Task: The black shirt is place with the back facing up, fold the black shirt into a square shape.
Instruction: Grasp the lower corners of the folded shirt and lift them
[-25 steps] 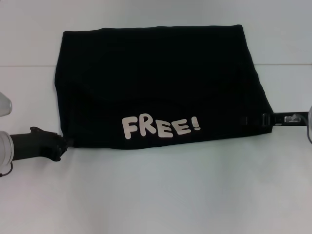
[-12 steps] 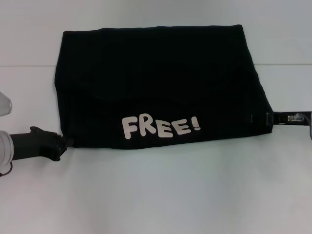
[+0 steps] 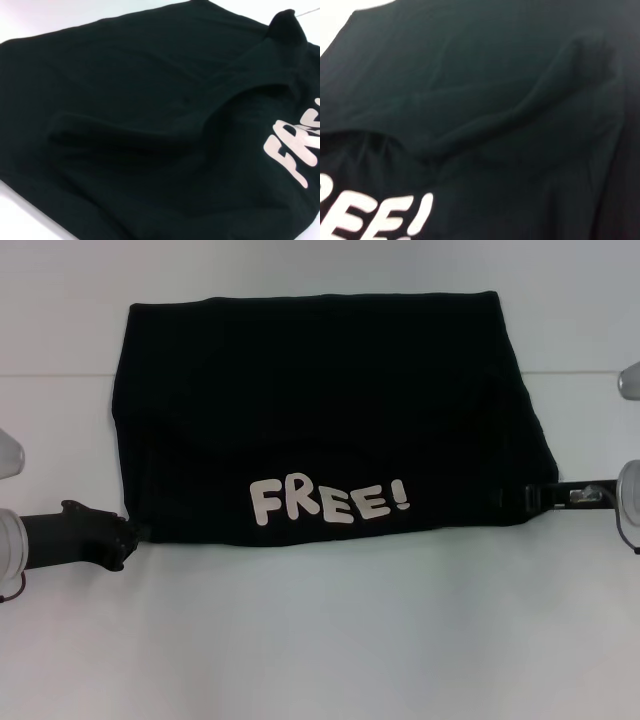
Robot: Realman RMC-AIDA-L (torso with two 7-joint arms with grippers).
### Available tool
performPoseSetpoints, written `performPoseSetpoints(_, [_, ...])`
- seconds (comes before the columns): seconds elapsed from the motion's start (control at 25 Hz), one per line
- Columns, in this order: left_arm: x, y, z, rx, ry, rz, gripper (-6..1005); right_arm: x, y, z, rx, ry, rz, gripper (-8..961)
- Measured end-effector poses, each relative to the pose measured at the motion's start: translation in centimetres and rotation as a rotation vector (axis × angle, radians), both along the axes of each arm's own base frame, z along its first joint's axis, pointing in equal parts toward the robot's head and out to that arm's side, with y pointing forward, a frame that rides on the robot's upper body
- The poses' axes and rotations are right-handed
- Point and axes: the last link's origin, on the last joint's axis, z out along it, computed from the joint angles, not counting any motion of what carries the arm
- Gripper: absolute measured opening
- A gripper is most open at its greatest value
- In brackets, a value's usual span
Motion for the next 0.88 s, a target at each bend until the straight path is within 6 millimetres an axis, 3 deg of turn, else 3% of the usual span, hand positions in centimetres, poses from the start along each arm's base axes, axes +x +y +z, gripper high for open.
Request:
performPoseSetpoints(0.16, [0.0,0.0,0.0,0.0,0.0,-0.001,13,0.0,-0.4,0.1,-0.009,0.019,0.005,341])
performPoseSetpoints(0.6, [0.0,0.0,0.0,0.003,-0.007,0.001,13,0.9,-1.3,1.2,-0.021,0.051,0.007,97])
performPoseSetpoints(0.88, [0.3,-1.4,0.9,-0.045,-0.042,-0.002,13,2.6,-2.8,2.6,-0.024,0.077,-0.004,27])
